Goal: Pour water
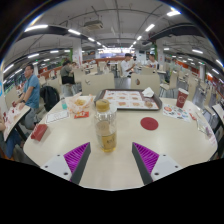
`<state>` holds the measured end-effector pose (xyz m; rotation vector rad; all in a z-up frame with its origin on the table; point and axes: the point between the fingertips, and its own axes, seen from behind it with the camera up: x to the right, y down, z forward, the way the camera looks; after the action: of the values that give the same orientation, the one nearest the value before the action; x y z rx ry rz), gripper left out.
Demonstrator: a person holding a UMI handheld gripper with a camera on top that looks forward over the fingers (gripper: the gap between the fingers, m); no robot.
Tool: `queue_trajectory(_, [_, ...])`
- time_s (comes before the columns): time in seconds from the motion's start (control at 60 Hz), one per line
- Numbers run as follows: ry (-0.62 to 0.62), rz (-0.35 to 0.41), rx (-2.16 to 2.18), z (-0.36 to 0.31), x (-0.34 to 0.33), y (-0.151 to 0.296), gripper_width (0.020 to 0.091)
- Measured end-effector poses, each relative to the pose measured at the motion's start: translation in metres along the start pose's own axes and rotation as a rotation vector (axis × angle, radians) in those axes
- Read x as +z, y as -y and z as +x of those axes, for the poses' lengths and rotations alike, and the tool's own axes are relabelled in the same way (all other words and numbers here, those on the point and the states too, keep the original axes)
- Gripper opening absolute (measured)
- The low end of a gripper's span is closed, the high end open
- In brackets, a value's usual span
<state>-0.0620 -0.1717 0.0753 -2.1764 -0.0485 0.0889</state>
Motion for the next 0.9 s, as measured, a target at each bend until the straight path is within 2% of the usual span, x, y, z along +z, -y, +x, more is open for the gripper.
queue_trajectory(0.067, [-0.001, 0.058, -0.01, -0.01, 0.021, 0.017, 0.0844])
queue_trajectory(0.183, [-0.016, 0.111, -0.012, -0.014, 0.06, 0.032, 0.0829])
queue_trajectory(0.267, [-0.03, 0.134, 0.0, -0.014, 0.083, 0.038, 0.0728])
queue_trajectory(0.35, [-0.028, 0.142, 0.0, -0.015, 0.098, 0.035, 0.0501])
queue_trajectory(0.417, [-0.035, 0.168, -0.015, -0.017, 0.098, 0.04, 0.0488])
queue_trajectory(0.5, [-0.036, 0.166, -0.014, -0.018, 0.1, 0.04, 0.0435])
queue_trajectory(0.517, [-0.04, 0.161, -0.013, -0.018, 0.099, 0.039, 0.0407])
queue_trajectory(0.7, [-0.067, 0.144, -0.039, -0.012, 0.081, 0.063, 0.04])
queue_trajectory(0.9, [-0.24, 0.166, -0.216, 0.046, 0.06, 0.135, 0.0401])
